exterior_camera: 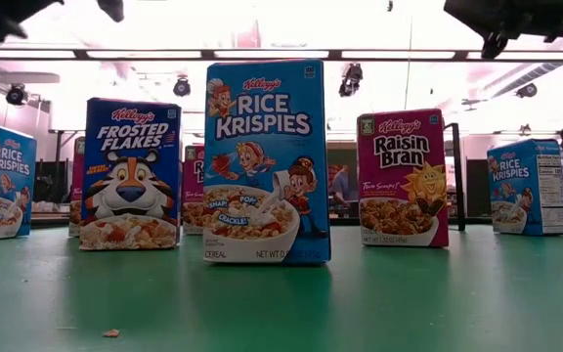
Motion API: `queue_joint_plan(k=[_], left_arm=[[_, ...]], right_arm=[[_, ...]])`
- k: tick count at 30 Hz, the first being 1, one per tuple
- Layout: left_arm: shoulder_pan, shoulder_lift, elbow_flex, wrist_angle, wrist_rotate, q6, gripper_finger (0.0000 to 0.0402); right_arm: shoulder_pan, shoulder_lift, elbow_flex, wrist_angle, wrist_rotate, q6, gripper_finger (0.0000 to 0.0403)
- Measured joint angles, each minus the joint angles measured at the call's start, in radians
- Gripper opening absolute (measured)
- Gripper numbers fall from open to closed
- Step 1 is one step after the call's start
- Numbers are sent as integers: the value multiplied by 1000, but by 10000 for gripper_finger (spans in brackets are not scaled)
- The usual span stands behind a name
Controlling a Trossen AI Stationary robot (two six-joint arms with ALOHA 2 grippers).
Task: Stack cereal on shelf
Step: Put the middle blue cereal box on the shelf
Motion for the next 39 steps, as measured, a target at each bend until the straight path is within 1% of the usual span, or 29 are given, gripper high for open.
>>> queue_joint_plan(k=[6,12,15,22,25,31,39], left_arm=[[0,256,215,-276,0,65,4],[0,482,408,-541,0,67,4],[-5,587,483,-689,0,76,3],[-20,781,629,-929,1,123,4],[-20,846,680,-995,1,126,4],[-26,944,753,-1055,1,166,3],[-26,1002,841,-1139,0,188,4]], right_arm=[[0,-4,-6,2,0,-14,9],[0,-3,-6,-2,0,-20,9],[0,-3,-6,-6,0,-19,9],[0,-3,-6,-17,0,-12,9],[0,-3,-6,-17,0,-12,9],[0,-3,-6,-17,0,-12,9],[0,-3,-6,-17,0,-12,9]])
